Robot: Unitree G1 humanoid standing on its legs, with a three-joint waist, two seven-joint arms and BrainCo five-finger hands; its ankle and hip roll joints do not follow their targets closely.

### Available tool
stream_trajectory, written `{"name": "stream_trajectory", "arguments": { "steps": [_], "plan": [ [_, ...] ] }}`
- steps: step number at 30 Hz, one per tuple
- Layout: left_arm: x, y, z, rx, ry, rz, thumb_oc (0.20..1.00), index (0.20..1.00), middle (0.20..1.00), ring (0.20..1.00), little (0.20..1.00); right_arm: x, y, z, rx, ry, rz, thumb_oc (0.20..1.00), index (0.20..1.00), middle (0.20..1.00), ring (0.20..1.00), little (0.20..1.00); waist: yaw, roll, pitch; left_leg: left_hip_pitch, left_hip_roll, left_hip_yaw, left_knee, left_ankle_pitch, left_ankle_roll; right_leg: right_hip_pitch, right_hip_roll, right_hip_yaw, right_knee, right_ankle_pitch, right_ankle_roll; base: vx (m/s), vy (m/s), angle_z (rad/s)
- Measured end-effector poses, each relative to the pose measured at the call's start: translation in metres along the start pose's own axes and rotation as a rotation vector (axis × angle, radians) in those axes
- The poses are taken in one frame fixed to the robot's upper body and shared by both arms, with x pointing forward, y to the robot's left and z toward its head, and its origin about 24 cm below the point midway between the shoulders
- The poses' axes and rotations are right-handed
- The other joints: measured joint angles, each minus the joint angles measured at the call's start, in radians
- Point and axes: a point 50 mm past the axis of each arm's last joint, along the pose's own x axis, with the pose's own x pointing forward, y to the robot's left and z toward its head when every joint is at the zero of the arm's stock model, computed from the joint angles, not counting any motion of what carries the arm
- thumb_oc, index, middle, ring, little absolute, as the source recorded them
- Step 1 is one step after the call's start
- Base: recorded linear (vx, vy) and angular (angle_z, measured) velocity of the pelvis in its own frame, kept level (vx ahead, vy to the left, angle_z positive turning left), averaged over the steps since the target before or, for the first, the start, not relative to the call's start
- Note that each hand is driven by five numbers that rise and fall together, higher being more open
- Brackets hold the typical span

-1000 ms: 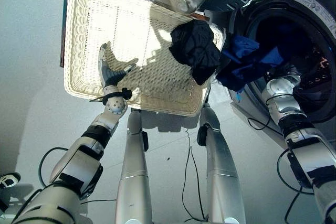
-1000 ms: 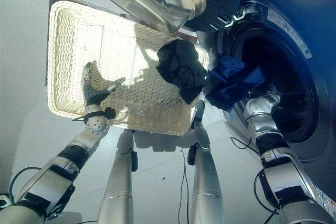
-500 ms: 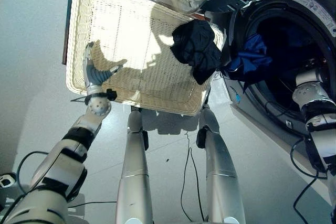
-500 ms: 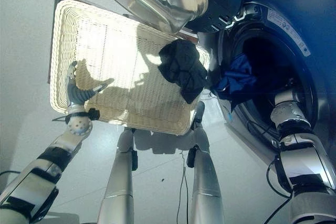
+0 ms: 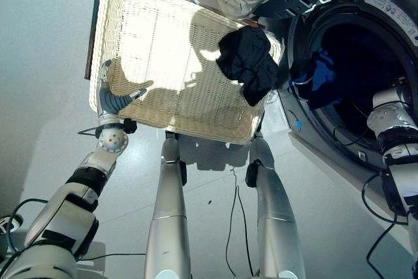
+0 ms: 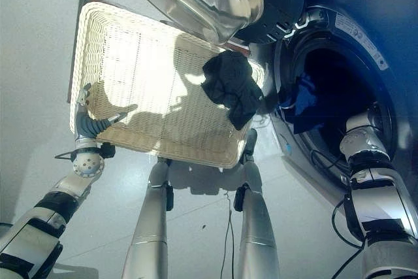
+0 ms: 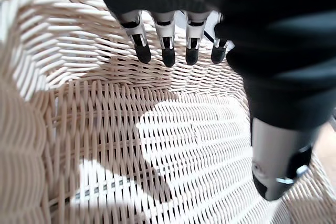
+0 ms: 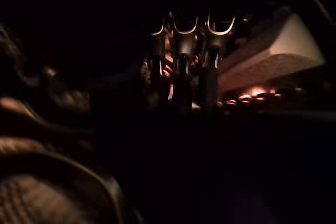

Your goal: Put the clothes into the washing machine.

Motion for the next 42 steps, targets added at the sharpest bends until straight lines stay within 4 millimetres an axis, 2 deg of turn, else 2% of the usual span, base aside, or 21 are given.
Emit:
{"name": "stream_trajectory", "arguments": {
  "steps": [1,6,7,8,10,12,16,23,24,25,27,29,31,33,35,39,42],
  "plan": [
    [0.001,-0.001,0.003,-0.007,-0.009,-0.003,1.0,1.0,1.0,1.0,1.0,0.002,0.0,-0.002,-0.11,-0.027,0.043,1.0,1.0,1.0,1.0,1.0,-0.002,0.0,0.0,-0.001,-0.001,-0.006,-0.002,0.001,0.001,0.001,-0.001,-0.005,0.0,0.0,0.0,0.01,-0.017,0.09],
    [0.01,-0.011,0.016,-0.008,-0.048,-0.047,1.0,1.0,1.0,1.0,1.0,0.004,0.002,-0.008,-0.433,-0.105,0.144,1.0,1.0,1.0,1.0,1.0,-0.009,0.0,0.0,-0.007,-0.009,-0.016,-0.007,0.009,0.006,0.002,-0.008,-0.014,-0.002,-0.003,0.008,0.0,0.01,0.06],
    [0.012,-0.013,0.019,-0.02,-0.047,-0.048,1.0,1.0,1.0,1.0,1.0,-0.001,0.011,-0.005,-0.534,-0.182,0.191,1.0,1.0,1.0,1.0,1.0,-0.013,0.0,0.0,-0.007,-0.012,-0.016,-0.011,0.012,0.009,0.002,-0.011,-0.014,-0.006,-0.003,0.009,0.0,0.0,0.0],
    [0.013,-0.016,0.02,-0.022,-0.051,-0.056,1.0,1.0,1.0,1.0,1.0,-0.003,0.015,-0.001,-0.556,-0.216,0.21,1.0,1.0,1.0,1.0,1.0,-0.016,0.0,0.0,-0.007,-0.012,-0.016,-0.015,0.014,0.008,0.002,-0.011,-0.014,-0.009,-0.003,0.009,-0.02,0.036,0.03],
    [0.015,-0.019,0.025,-0.036,-0.062,-0.06,1.0,1.0,1.0,1.0,1.0,-0.005,0.019,0.002,-0.574,-0.25,0.225,1.0,1.0,1.0,1.0,1.0,-0.017,0.0,0.0,-0.007,-0.012,-0.017,-0.019,0.016,0.008,0.002,-0.011,-0.015,-0.012,-0.003,0.009,-0.01,0.025,0.01],
    [0.016,-0.028,0.032,-0.068,-0.07,-0.065,1.0,1.0,1.0,1.0,1.0,-0.021,0.036,0.008,-0.584,-0.34,0.321,1.0,1.0,1.0,1.0,1.0,-0.02,0.0,0.0,-0.008,-0.012,-0.015,-0.027,0.017,0.008,-0.004,-0.012,-0.015,-0.012,-0.003,0.01,-0.03,0.044,0.0],
    [0.012,-0.043,0.04,-0.058,-0.11,-0.11,1.0,1.0,1.0,1.0,1.0,-0.04,0.052,0.015,-0.547,-0.43,0.412,1.0,1.0,1.0,1.0,1.0,-0.014,0.001,0.0,-0.008,-0.011,-0.013,-0.044,0.022,0.002,-0.013,-0.011,-0.015,-0.012,-0.005,0.006,-0.02,0.048,0.01],
    [0.007,-0.077,0.08,0.159,-0.449,-0.279,1.0,1.0,1.0,1.0,1.0,-0.053,0.051,-0.009,-0.575,-0.431,0.437,1.0,1.0,1.0,1.0,1.0,-0.014,0.001,0.0,-0.008,-0.021,0.002,-0.053,0.022,0.003,-0.025,-0.026,-0.01,-0.005,-0.011,0.012,-0.01,0.036,0.01],
    [0.007,-0.077,0.08,0.159,-0.449,-0.279,1.0,1.0,1.0,1.0,1.0,-0.053,0.051,-0.009,-0.575,-0.431,0.437,1.0,1.0,1.0,1.0,1.0,-0.014,0.001,0.0,-0.008,-0.021,0.002,-0.053,0.022,0.003,-0.025,-0.026,-0.01,-0.005,-0.011,0.012,0.0,0.0,0.0],
    [0.009,-0.084,0.096,0.2,-0.547,-0.308,1.0,1.0,1.0,1.0,1.0,-0.052,0.046,-0.019,-0.597,-0.407,0.429,1.0,1.0,1.0,1.0,1.0,-0.017,0.001,0.0,-0.008,-0.019,0.004,-0.053,0.022,0.003,-0.025,-0.025,-0.01,-0.004,-0.011,0.012,0.0,0.0,0.0],
    [0.009,-0.088,0.105,0.207,-0.593,-0.321,1.0,1.0,1.0,1.0,1.0,-0.05,0.043,-0.023,-0.61,-0.399,0.42,1.0,1.0,1.0,1.0,1.0,-0.022,0.001,0.0,-0.008,-0.019,0.005,-0.053,0.023,0.004,-0.026,-0.025,-0.009,-0.003,-0.011,0.012,0.0,0.0,0.0],
    [0.009,-0.098,0.117,0.318,-0.696,-0.396,1.0,1.0,1.0,1.0,1.0,-0.044,0.035,-0.032,-0.635,-0.37,0.394,1.0,1.0,1.0,1.0,1.0,-0.038,0.0,-0.001,-0.009,-0.02,0.011,-0.053,0.025,0.006,-0.028,-0.027,-0.005,-0.002,-0.012,0.014,0.0,0.0,0.0],
    [0.013,-0.101,0.128,0.313,-0.727,-0.383,1.0,1.0,1.0,1.0,1.0,-0.044,0.032,-0.038,-0.639,-0.366,0.409,1.0,1.0,1.0,1.0,1.0,-0.047,0.001,-0.001,-0.008,-0.02,0.013,-0.053,0.022,0.011,-0.033,-0.026,-0.001,-0.002,-0.016,0.018,0.0,0.027,-0.06],
    [0.015,-0.099,0.128,0.246,-0.667,-0.347,1.0,1.0,1.0,1.0,1.0,-0.051,0.033,-0.044,-0.633,-0.386,0.455,1.0,1.0,1.0,1.0,1.0,-0.069,0.001,-0.001,-0.008,-0.02,0.017,-0.056,0.022,0.01,-0.037,-0.025,0.005,-0.001,-0.016,0.018,0.0,0.022,-0.06],
    [0.015,-0.096,0.121,0.108,-0.538,-0.276,1.0,1.0,1.0,1.0,1.0,-0.06,0.029,-0.054,-0.645,-0.426,0.517,1.0,1.0,1.0,1.0,1.0,-0.082,0.001,-0.001,-0.007,-0.018,0.024,-0.059,0.024,0.006,-0.045,-0.024,0.013,0.004,-0.015,0.016,0.0,0.003,-0.05],
    [0.009,-0.086,0.092,-0.046,-0.328,-0.168,1.0,1.0,1.0,1.0,1.0,-0.083,0.023,-0.072,-0.67,-0.504,0.607,1.0,1.0,1.0,1.0,1.0,-0.088,0.001,-0.002,-0.007,-0.016,0.027,-0.065,0.024,0.006,-0.051,-0.021,0.016,0.007,-0.02,0.019,0.0,-0.003,-0.01],
    [0.003,-0.074,0.067,-0.129,-0.179,-0.075,1.0,1.0,1.0,1.0,1.0,-0.098,0.019,-0.076,-0.666,-0.576,0.649,1.0,1.0,1.0,1.0,1.0,-0.085,0.001,-0.002,-0.007,-0.016,0.027,-0.069,0.024,0.007,-0.058,-0.022,0.017,0.016,-0.028,0.018,0.0,0.0,0.0]
  ]
}}
